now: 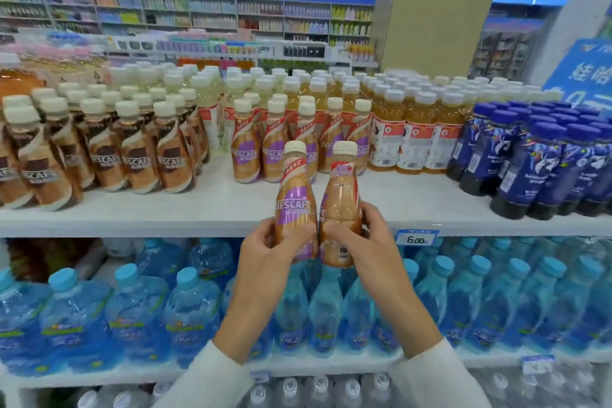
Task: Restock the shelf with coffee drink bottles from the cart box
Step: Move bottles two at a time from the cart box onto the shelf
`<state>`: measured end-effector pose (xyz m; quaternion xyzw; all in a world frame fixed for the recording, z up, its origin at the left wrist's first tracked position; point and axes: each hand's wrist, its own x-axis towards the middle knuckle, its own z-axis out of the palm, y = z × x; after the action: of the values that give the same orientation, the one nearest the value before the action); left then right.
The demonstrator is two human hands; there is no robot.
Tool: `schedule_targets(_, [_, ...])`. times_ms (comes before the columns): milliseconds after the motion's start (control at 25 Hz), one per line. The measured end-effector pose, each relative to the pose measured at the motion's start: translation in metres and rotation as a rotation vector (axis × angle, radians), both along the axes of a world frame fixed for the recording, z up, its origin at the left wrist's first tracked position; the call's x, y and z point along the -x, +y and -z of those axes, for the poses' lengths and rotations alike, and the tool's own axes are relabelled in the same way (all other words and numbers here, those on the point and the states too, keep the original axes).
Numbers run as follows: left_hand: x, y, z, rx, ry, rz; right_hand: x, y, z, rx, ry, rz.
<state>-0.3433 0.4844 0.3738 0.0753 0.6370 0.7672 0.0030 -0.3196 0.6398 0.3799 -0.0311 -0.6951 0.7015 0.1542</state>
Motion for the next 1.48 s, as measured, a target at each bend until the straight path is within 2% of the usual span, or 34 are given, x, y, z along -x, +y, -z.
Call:
schedule_targets(240, [0.065, 0.032, -0.017, 0.192, 0.164, -0.099, 0.062, 0.024, -0.021, -0.054, 0.054, 0.078])
schedule_targets(440, [0.098, 0.051, -0.011, 0.334, 0.189, -0.159, 0.091, 0.058, -0.019, -0.141, 0.016, 0.020])
schedule_targets(680, [0.100, 0.060, 0.002, 0.405, 0.199, -0.219, 0.093, 0.072, -0.007, -0.204, 0.052, -0.026])
schedule_targets(880, [0.092, 0.058, 0.005, 0.452, 0.232, -0.269, 0.085, 0.054, -0.001, -0.438, 0.090, 0.275])
schedule_targets(960, [0.091, 0.055, 0.005, 0.447, 0.263, -0.317, 0.089, 0.049, 0.000, -0.491, 0.074, 0.333])
schedule_targets(1080, [0.091, 0.049, 0.003, 0.447, 0.252, -0.322, 0.095, 0.057, 0.001, -0.431, 0.036, 0.255])
schedule_targets(1200, [0.092, 0.044, 0.002, 0.455, 0.239, -0.297, 0.097, 0.075, -0.004, -0.289, 0.006, -0.038])
schedule_targets(1280, [0.093, 0.043, 0.002, 0.458, 0.233, -0.284, 0.095, 0.081, -0.006, -0.301, 0.003, -0.164])
schedule_targets(1360, [0.092, 0.044, 0.002, 0.462, 0.245, -0.280, 0.095, 0.077, -0.003, -0.352, 0.033, -0.115])
schedule_targets(1480, [0.091, 0.044, 0.003, 0.453, 0.260, -0.273, 0.097, 0.067, 0.001, -0.427, 0.072, 0.077])
